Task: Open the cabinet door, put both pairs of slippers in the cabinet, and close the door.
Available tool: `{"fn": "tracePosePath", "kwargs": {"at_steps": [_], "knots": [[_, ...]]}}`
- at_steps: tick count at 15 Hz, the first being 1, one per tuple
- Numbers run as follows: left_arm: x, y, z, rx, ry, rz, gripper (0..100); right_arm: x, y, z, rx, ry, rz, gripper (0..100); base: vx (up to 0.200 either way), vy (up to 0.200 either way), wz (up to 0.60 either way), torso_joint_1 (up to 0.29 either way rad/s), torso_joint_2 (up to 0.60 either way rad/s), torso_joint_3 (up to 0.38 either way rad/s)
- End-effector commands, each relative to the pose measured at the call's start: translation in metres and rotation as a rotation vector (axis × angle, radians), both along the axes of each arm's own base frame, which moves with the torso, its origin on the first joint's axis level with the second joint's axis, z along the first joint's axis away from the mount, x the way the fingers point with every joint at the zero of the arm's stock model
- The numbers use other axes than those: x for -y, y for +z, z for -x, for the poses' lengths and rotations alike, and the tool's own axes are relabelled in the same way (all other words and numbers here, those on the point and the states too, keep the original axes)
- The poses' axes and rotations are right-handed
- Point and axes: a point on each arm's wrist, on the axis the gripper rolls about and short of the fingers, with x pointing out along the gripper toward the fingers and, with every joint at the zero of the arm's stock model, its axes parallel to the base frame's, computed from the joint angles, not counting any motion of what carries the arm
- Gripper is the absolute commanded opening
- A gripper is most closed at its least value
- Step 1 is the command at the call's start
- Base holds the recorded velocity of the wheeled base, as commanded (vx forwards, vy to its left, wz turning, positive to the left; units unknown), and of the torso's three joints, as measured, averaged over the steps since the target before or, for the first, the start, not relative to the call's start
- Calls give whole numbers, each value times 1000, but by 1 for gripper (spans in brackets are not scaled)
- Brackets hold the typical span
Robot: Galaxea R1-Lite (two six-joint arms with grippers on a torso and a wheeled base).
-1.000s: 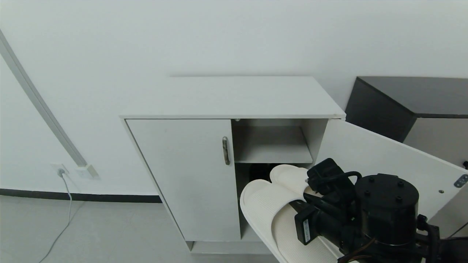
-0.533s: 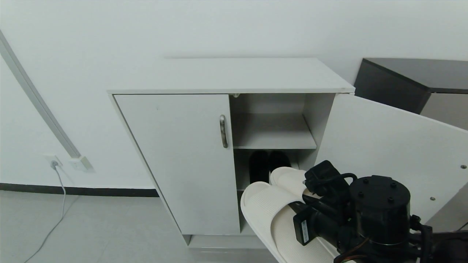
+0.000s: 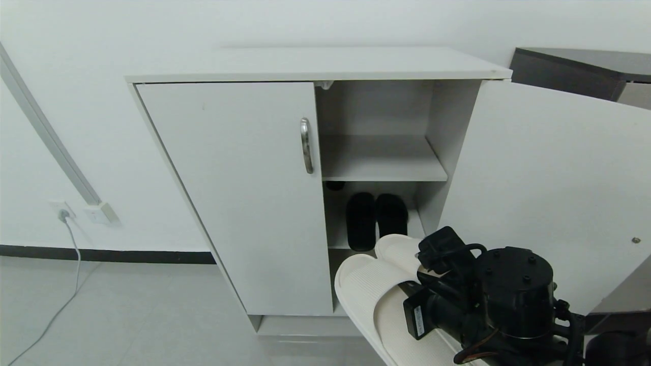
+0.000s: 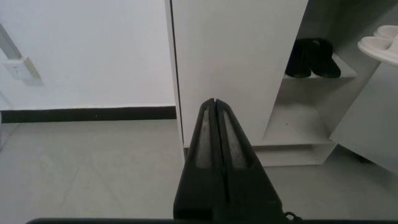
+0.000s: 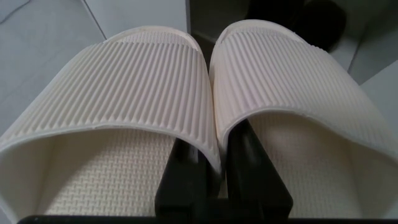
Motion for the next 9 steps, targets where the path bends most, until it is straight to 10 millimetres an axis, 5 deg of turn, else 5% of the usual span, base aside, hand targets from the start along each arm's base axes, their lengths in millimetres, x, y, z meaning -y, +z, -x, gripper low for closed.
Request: {"fn": "tracePosePath", "kwargs": {"at_steps": [1,4,9], "knots": [[0,0,0,-1,0,-1,0,-1,-1,0,-2,1,3,0,0,0,0,-36,432,413],[0,0,0,-1,0,-1,0,-1,-1,0,-2,1,3,0,0,0,0,-9,238,225],[0,0,0,-1,0,1,0,-4,1,-2,11,-8,-1,0,0,0,0,1,25,21]]}}
